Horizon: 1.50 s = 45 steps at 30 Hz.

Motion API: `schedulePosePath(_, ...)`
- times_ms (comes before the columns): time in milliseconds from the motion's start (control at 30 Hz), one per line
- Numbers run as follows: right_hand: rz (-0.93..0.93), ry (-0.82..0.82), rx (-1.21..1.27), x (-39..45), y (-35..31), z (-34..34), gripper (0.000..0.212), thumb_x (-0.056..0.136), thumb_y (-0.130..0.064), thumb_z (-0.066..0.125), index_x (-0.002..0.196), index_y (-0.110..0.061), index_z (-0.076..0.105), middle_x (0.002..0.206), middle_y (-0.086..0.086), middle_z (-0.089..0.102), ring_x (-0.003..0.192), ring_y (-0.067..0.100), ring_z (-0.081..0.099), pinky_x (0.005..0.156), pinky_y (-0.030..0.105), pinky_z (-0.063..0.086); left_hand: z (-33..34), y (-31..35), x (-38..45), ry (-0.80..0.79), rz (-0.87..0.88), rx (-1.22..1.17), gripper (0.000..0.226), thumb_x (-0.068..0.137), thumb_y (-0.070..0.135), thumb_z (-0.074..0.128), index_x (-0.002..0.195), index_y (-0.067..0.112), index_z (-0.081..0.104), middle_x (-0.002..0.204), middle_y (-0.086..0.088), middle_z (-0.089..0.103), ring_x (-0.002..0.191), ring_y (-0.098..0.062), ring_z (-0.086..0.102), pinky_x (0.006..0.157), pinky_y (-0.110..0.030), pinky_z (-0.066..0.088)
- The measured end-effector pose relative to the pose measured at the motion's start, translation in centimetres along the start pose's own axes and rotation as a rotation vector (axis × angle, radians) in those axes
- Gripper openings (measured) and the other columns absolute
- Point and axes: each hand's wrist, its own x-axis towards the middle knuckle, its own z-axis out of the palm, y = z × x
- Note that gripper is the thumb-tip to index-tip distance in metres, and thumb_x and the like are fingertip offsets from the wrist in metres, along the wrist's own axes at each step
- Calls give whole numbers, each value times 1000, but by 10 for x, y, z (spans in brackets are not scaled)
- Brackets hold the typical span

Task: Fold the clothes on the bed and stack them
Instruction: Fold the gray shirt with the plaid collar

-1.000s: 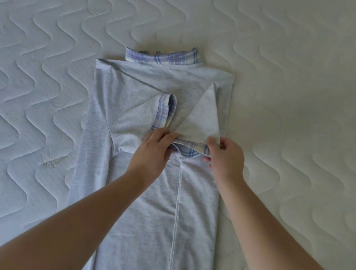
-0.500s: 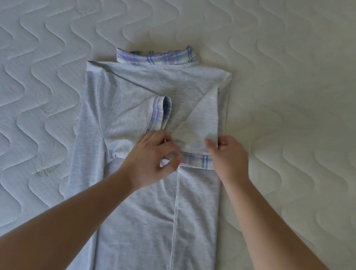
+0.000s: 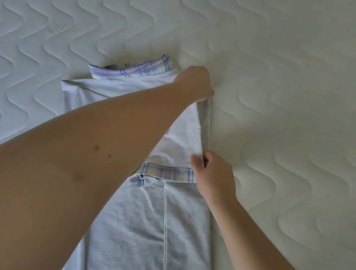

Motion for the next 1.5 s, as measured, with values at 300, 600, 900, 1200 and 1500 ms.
schedulePosePath(300, 214, -159, 263, -19, 16, 10, 37, 93, -37, 56, 63, -15, 59, 49, -4, 63, 44, 11, 65, 43, 21, 45, 0, -10, 8, -2, -100, -171, 19, 87, 21, 51, 69, 16, 52, 69, 2, 51, 75, -21, 52, 53, -25, 34)
schedulePosePath(600, 184, -68, -27, -25, 22, 4, 55, 90, -60, 50, 60, -14, 58, 55, 3, 63, 51, 20, 63, 52, 31, 50, -4, -22, -11, -75, -117, -384, 39, 97, 36, 57, 118, 4, 63, 110, -15, 68, 93, -26, 65, 84, -33, 51)
schedulePosePath(900, 126, 152, -136, -32, 31, 3, 44, 85, -59, 59, 78, -17, 47, 66, -10, 42, 54, 1, 36, 45, 23, 21, 21, -36, -78, 232, -54, -182, 33, 98, 36, 54, 118, 9, 53, 107, -8, 59, 92, -19, 54, 76, -29, 42)
schedulePosePath(1200, -40, 99, -93, -48, 27, 4, 16, 91, -21, 61, 91, -17, 46, 87, 2, 52, 85, 28, 56, 65, 32, 34, 130, -61, -209, 268, 73, 107, 61, 103, 43, 20, 156, 15, 10, 163, 0, 7, 151, -14, 4, 121, -39, 12)
schedulePosePath(1500, -210, 297, -7, -26, -21, 28, 17, 87, -13, 57, 103, -16, 58, 91, -2, 56, 82, 14, 49, 71, 22, 32, 141, -71, -196, 252, 138, -12, 64, 102, 41, 20, 156, 14, 1, 164, -1, -3, 151, -14, -5, 121, -32, -9)
